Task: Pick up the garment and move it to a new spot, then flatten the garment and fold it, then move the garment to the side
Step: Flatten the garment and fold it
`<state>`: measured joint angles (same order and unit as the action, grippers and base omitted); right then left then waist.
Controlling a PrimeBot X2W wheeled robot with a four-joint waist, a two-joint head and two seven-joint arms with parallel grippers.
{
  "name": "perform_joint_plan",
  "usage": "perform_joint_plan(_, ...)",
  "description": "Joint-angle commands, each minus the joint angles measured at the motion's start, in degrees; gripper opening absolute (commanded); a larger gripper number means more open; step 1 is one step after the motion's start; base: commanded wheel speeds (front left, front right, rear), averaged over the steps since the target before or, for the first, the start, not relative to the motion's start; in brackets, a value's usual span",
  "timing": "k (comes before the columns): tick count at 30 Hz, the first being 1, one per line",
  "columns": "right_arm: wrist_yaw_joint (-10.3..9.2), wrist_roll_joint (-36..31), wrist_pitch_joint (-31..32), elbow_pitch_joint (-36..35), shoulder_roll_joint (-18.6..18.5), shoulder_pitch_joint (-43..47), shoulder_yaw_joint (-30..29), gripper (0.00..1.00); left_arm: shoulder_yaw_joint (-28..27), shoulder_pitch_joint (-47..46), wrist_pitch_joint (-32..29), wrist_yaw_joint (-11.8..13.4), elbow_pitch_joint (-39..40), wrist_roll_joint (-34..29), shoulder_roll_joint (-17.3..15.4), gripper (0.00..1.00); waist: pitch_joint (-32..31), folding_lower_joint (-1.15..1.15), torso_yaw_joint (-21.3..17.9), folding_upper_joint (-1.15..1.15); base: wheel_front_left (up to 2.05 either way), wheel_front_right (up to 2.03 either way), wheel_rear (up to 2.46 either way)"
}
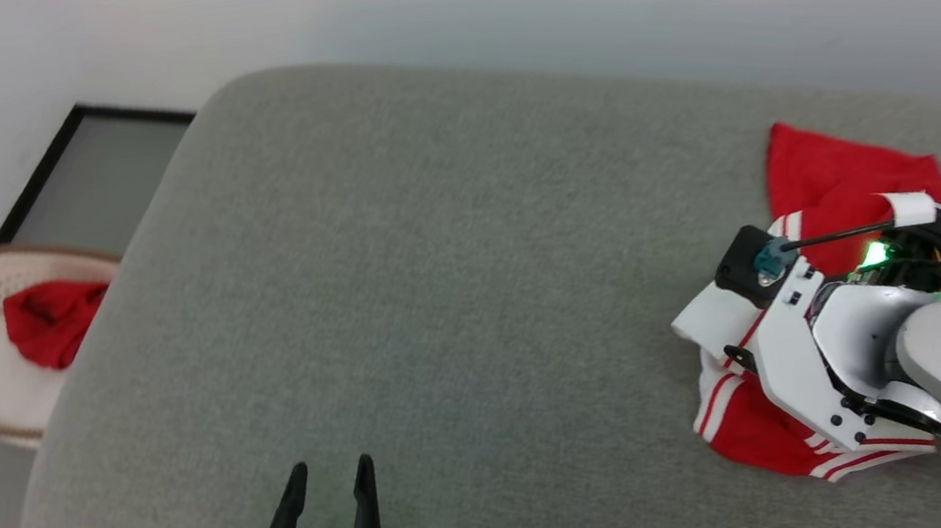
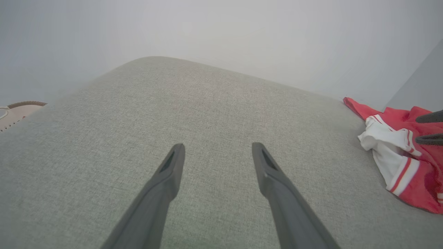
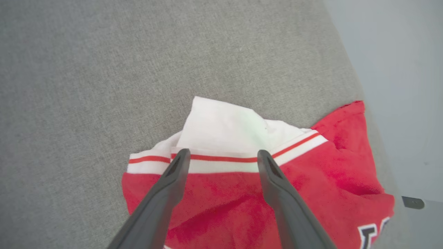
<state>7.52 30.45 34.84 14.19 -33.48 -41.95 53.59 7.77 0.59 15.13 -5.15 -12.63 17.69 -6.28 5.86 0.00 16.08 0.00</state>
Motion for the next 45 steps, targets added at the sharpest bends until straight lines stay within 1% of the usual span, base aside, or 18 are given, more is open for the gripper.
perform_joint_plan(1, -0.06, 0.54, -0.04, 1.1, 0.1, -2.21, 2.25, 1.0, -0.36, -1.38, 0.02, -0.65, -0.61, -0.62, 0.74, 1.0, 3.57, 0.0, 2.88, 0.0, 0.0, 0.0, 0.0)
perform_joint_plan(3, -0.06, 0.6, -0.3, 1.61, 0.21, -3.08, 2.77, 1.0, -0.54, -1.74, 0.01, -0.91, -0.78, -0.77, 1.05, 1.0, 3.9, 0.0, 3.0, 0.0, 0.0, 0.0, 0.0)
perform_joint_plan(12, -0.06, 0.29, -1.04, 5.5, 0.84, -7.85, 9.62, 1.0, -1.25, -3.56, 0.02, -1.92, -2.04, -1.32, 2.79, 1.0, 5.58, 0.0, 3.64, 0.0, 0.0, 0.0, 0.0)
perform_joint_plan(17, -0.06, 0.62, -2.17, 7.19, 1.08, -9.2, 11.12, 1.0, -1.66, -3.92, 0.02, -2.16, -2.32, -1.28, 3.14, 1.0, 5.99, 0.0, 3.81, 0.0, 0.0, 0.0, 0.0)
perform_joint_plan(18, -0.06, 0.29, -2.32, 7.45, 0.96, -9.46, 11.53, 0.96, -1.72, -3.93, 0.01, -2.22, -2.34, -1.29, 3.18, 1.0, 6.03, 0.0, 3.84, 0.0, 0.0, 0.0, 0.0)
perform_joint_plan(19, -0.06, 0.25, -2.56, 7.66, 0.89, -9.62, 11.89, 0.66, -1.77, -3.9, 0.01, -2.26, -2.38, -1.3, 3.22, 1.0, 6.06, 0.0, 3.87, 0.0, 0.0, 0.0, 0.0)
perform_joint_plan(20, -0.06, 0.4, -2.71, 7.9, 0.89, -9.72, 12.2, 0.4, -1.86, -3.89, 0.01, -2.31, -2.44, -1.29, 3.24, 1.0, 6.09, 0.0, 3.88, 0.0, 0.0, 0.0, 0.0)
perform_joint_plan(21, -0.06, 0.26, -3.0, 8.13, 0.8, -9.94, 12.69, 0.29, -1.93, -3.91, 0.02, -2.34, -2.45, -1.27, 3.26, 1.0, 6.13, 0.0, 3.88, 0.0, 0.0, 0.0, 0.0)
perform_joint_plan(22, -0.06, 0.24, -3.16, 8.32, 0.74, -10.21, 13.06, 0.15, -1.98, -3.96, 0.01, -2.37, -2.47, -1.25, 3.3, 1.0, 6.18, 0.0, 3.88, 0.0, 0.0, 0.0, 0.0)
perform_joint_plan(23, -0.06, 0.63, -3.29, 8.56, 0.72, -10.39, 13.12, 0.06, -2.06, -4.0, 0.01, -2.28, -2.47, -1.23, 3.31, 1.0, 6.22, 0.0, 3.88, 0.0, 0.0, 0.0, 0.0)
perform_joint_plan(24, -0.06, 0.71, -3.35, 8.79, 0.68, -10.55, 13.3, 0.0, -2.12, -4.05, 0.02, -2.31, -2.48, -1.22, 3.32, 1.0, 6.26, 0.0, 3.87, 0.0, 0.0, 0.0, 0.0)
perform_joint_plan(29, -0.06, 1.59, -3.83, 9.56, 0.62, -11.27, 14.27, 0.0, -2.52, -4.41, 0.01, -2.39, -2.38, -0.9, 3.37, 1.0, 6.47, 0.0, 3.74, 0.0, 0.0, 0.0, 0.0)
perform_joint_plan(33, -0.06, 2.65, -5.42, 10.1, 0.78, -11.43, 13.23, 0.0, -2.53, -4.59, 0.02, -2.4, -2.35, -0.61, 3.38, 1.0, 6.56, 0.0, 3.45, 0.0, 0.0, 0.0, 0.0)
perform_joint_plan(37, -0.06, 2.96, -8.85, 10.9, 0.91, -10.77, 8.94, 0.0, -3.09, -4.43, 0.02, -2.37, -2.28, -0.55, 3.37, 1.0, 6.1, 0.0, 2.65, 0.0, 0.0, 0.0, 0.0)
perform_joint_plan(40, -0.06, 4.13, -11.06, 10.87, 0.91, -8.84, 4.49, 0.0, -3.62, -3.88, 0.01, -2.38, -2.07, -0.74, 3.37, 1.0, 5.5, 0.0, 1.57, 0.0, 0.0, 0.0, 0.0)
perform_joint_plan(45, -0.06, 6.13, -14.69, 8.57, -0.39, -5.15, -5.08, 0.0, -4.2, -3.45, 0.02, -2.38, -1.65, -1.17, 3.37, 1.0, 4.6, 0.0, -0.97, 0.0, 0.0, 0.0, 0.0)
